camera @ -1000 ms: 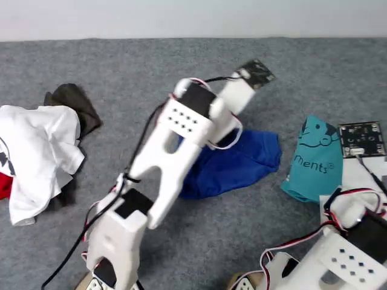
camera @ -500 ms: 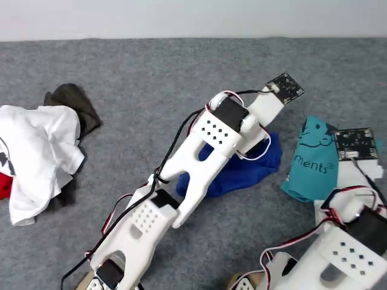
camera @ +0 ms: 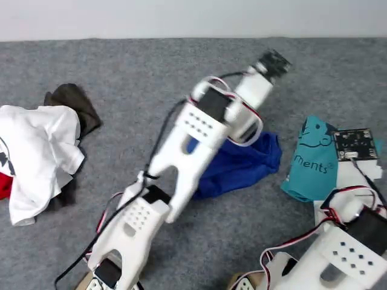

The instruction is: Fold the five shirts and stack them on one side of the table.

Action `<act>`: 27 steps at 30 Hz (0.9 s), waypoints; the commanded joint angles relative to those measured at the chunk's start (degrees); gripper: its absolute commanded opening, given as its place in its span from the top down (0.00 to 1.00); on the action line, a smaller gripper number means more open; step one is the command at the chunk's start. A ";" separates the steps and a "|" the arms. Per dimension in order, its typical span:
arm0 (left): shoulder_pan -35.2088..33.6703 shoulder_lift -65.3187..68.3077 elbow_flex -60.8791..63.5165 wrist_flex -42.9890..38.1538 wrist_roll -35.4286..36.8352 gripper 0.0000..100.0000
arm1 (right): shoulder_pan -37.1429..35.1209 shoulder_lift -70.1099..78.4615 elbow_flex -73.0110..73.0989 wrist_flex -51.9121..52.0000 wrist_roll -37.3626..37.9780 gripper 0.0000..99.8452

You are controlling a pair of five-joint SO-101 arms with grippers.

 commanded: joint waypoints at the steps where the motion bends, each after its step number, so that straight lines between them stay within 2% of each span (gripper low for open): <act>1: -5.71 -4.48 3.91 1.05 -2.11 0.99 | 0.40 -0.31 -0.44 -0.31 0.00 0.91; 5: -10.29 -3.69 12.00 -1.41 -2.37 1.00 | 0.40 -0.22 -0.35 -0.31 0.00 0.91; 8: -11.08 -0.97 14.37 -3.52 -4.31 1.00 | 0.31 -0.22 -0.26 -0.57 0.00 0.91; 12: -10.02 2.81 11.91 -2.29 -7.03 0.98 | 0.31 -0.22 -0.26 -1.19 -0.09 0.91; 18: -8.00 5.19 4.44 0.88 -4.48 0.78 | 0.31 -0.22 -0.26 -1.01 -0.09 0.91; 27: -7.91 11.43 2.77 -1.58 -8.00 0.78 | 0.31 -0.22 -0.18 -0.75 -0.09 0.91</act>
